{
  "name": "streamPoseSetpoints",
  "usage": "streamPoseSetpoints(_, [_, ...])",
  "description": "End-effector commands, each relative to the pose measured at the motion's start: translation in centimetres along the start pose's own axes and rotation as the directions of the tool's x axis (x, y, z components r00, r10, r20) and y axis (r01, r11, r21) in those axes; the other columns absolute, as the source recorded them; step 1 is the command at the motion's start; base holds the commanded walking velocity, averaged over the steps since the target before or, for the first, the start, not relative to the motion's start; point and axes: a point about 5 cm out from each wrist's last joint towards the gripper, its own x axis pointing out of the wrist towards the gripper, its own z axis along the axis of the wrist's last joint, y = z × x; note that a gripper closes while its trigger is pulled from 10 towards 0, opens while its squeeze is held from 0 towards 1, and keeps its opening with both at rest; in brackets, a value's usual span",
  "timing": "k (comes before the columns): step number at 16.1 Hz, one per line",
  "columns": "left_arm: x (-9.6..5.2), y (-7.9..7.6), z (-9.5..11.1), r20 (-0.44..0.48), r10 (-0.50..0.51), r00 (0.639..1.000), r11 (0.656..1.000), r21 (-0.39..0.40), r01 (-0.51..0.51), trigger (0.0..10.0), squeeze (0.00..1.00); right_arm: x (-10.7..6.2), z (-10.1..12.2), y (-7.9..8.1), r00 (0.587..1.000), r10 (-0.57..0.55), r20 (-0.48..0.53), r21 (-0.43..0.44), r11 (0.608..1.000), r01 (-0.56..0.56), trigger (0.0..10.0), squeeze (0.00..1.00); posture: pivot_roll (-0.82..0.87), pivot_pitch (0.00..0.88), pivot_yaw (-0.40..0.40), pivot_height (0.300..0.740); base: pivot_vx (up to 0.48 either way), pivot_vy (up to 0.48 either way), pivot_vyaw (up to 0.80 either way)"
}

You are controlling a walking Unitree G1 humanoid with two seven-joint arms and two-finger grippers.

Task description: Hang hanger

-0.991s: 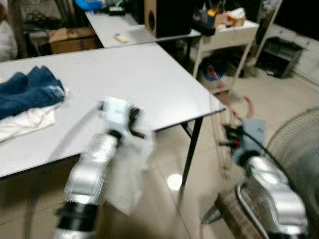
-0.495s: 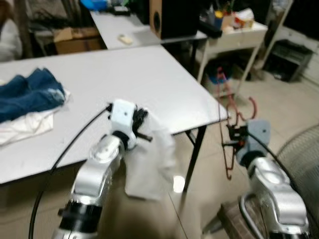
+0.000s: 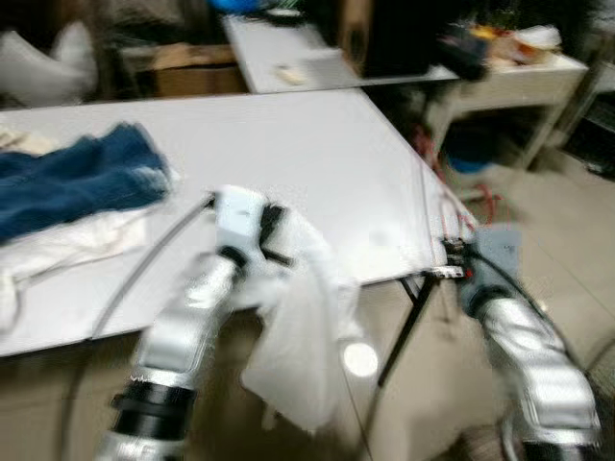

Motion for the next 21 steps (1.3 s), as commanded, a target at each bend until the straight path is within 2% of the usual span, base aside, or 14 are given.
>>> streamPoseSetpoints(1, [0.8,-0.8,1.5,0.060,-0.035,0.998,0.999,0.015,0.034,10.0,0.00,-0.4,0.3,-1.6,0.999,-0.044,0.011,-0.006,0.999,0.044,10.0,0.00,-0.16,0.000,-0.014,0.740,0.300,0.000,0.00])
streamPoseSetpoints(4, [1.7,-0.8,2.5,0.086,-0.056,0.995,0.998,0.031,0.054,10.0,0.00,-0.5,1.0,-2.5,1.000,0.006,0.014,-0.039,0.999,-0.005,10.0,0.00,-0.16,0.000,-0.014,0.740,0.296,0.000,0.00])
streamPoseSetpoints(5, [2.6,-0.3,3.6,0.106,-0.065,0.992,0.997,0.053,0.060,10.0,0.00,-0.8,1.9,-2.8,0.995,0.099,0.014,-0.096,0.991,-0.097,10.0,0.00,-0.16,0.000,-0.014,0.740,0.292,0.000,0.00])
streamPoseSetpoints(8, [3.8,1.1,4.9,0.125,-0.025,0.992,0.995,0.102,0.013,10.0,0.00,-1.6,3.0,-3.2,0.975,0.223,0.006,-0.151,0.964,-0.219,10.0,0.00,-0.16,0.000,-0.014,0.740,0.295,0.000,0.00])
streamPoseSetpoints(11, [5.3,3.1,6.9,0.144,0.016,0.989,0.989,0.145,-0.037,10.0,0.00,-3.4,4.1,-4.6,0.927,0.368,-0.066,-0.273,0.887,-0.372,10.0,0.00,-0.18,0.000,0.004,0.740,0.298,0.000,0.00])
streamPoseSetpoints(13, [6.2,4.3,9.1,0.187,0.023,0.982,0.978,0.198,-0.060,10.0,0.00,-4.8,5.2,-5.1,0.884,0.457,-0.103,-0.318,0.827,-0.464,10.0,0.00,-0.18,0.000,0.006,0.740,0.300,0.000,0.00])
streamPoseSetpoints(15, [6.7,5.2,10.7,0.215,0.032,0.976,0.973,0.218,-0.080,10.0,0.00,-5.9,6.2,-5.4,0.844,0.522,-0.120,-0.336,0.779,-0.529,10.0,0.00,-0.18,0.000,0.008,0.740,0.296,0.000,0.00])
streamPoseSetpoints(18, [7.5,5.4,12.7,0.238,0.019,0.971,0.966,0.246,-0.079,10.0,0.00,-7.2,7.4,-6.2,0.800,0.584,-0.133,-0.343,0.730,-0.591,10.0,0.00,-0.18,0.000,0.011,0.740,0.298,0.000,0.00])
streamPoseSetpoints(19, [8.0,5.4,14.2,0.245,0.026,0.969,0.963,0.253,-0.090,10.0,0.00,-7.8,8.3,-6.6,0.787,0.604,-0.126,-0.354,0.714,-0.604,10.0,0.00,-0.19,0.000,0.013,0.740,0.000,0.000,0.00])
streamPoseSetpoints(21, [8.4,5.1,14.6,0.243,0.010,0.970,0.962,0.263,-0.076,10.0,0.00,-8.0,8.7,-6.4,0.774,0.621,-0.121,-0.351,0.703,-0.619,10.0,0.00,-0.19,0.000,0.017,0.740,0.000,0.000,0.00])
